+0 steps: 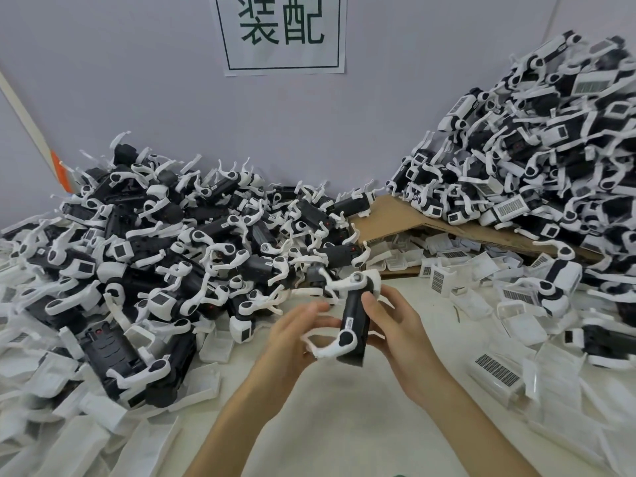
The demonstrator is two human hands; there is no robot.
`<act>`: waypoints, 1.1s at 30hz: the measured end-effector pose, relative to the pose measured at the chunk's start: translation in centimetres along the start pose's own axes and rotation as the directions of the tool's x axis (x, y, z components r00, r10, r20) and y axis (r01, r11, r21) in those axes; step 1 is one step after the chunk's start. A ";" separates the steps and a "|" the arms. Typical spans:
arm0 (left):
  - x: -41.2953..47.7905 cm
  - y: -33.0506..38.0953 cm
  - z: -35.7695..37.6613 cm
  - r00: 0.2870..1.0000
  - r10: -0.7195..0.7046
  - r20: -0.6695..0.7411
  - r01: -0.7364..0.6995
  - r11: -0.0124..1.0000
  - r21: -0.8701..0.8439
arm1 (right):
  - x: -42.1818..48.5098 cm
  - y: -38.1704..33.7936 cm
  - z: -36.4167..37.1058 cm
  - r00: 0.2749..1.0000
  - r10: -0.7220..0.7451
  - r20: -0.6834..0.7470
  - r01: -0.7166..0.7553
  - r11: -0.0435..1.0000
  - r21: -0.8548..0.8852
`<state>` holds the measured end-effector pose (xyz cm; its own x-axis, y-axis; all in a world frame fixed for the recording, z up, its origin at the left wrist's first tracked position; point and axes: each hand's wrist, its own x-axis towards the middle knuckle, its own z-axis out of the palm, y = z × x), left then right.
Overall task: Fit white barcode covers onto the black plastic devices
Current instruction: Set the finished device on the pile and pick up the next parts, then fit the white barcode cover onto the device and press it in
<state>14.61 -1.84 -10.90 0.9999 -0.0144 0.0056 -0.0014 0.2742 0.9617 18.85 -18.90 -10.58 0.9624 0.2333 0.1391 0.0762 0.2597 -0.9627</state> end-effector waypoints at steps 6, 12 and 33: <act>-0.4 -0.9 0.8 0.990 -0.069 0.123 0.063 0.997 0.051 | -0.5 -0.2 0.4 0.994 0.008 0.105 -0.002 0.998 -0.058; -0.3 -1.3 1.0 0.994 -0.043 0.101 0.037 0.997 0.069 | -0.6 -0.3 0.6 0.989 0.070 0.132 -0.061 0.996 -0.070; -0.6 -0.6 0.8 0.980 -0.098 0.176 0.115 0.989 -0.092 | -0.1 -0.6 -0.5 0.987 0.056 0.147 -0.018 0.968 -0.249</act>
<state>13.98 -2.74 -11.30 0.9768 -0.2102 -0.0405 0.1154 0.3578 0.9266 18.79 -19.52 -10.09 0.9162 0.3832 0.1175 0.1214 0.0140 -0.9925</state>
